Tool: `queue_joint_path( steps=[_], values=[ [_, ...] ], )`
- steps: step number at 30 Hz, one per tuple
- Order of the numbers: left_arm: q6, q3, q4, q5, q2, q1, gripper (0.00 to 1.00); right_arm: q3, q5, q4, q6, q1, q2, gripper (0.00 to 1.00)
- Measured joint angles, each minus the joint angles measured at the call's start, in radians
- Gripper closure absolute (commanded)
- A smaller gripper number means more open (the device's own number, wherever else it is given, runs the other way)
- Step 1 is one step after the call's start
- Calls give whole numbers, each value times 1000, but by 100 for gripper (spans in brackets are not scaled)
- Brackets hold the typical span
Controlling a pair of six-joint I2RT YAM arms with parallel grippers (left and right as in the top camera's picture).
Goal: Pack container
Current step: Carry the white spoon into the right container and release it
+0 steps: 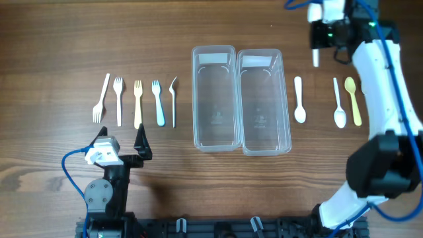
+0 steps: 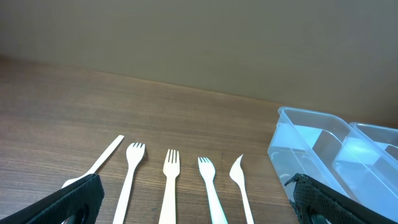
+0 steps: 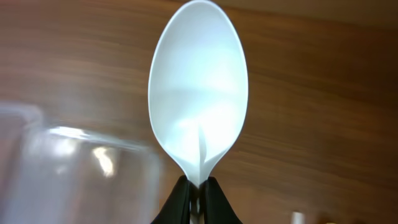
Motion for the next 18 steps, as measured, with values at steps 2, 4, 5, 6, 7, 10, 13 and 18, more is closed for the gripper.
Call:
queue_joint_path(
  steps=[2, 4, 5, 6, 7, 10, 13, 18],
  values=[
    [0, 0, 0, 0, 0, 0, 0, 0, -11, -37, 15, 66, -10, 96],
    [0, 0, 0, 0, 0, 0, 0, -3, -16, -53, 23, 111, -8, 96],
    [0, 0, 0, 0, 0, 0, 0, -10, -18, -55, 26, 138, -8, 96],
    [0, 0, 0, 0, 0, 0, 0, -18, -18, -56, 28, 156, -8, 96],
    [0, 0, 0, 0, 0, 0, 0, -30, -21, -56, 31, 180, -8, 96],
    [0, 0, 0, 0, 0, 0, 0, -86, -22, -52, 39, 229, -8, 96],
    [0, 0, 0, 0, 0, 0, 0, -164, -26, -28, 53, 251, -8, 96],
    [0, 0, 0, 0, 0, 0, 0, -283, -26, 5, 77, 253, -8, 96]
  ],
)
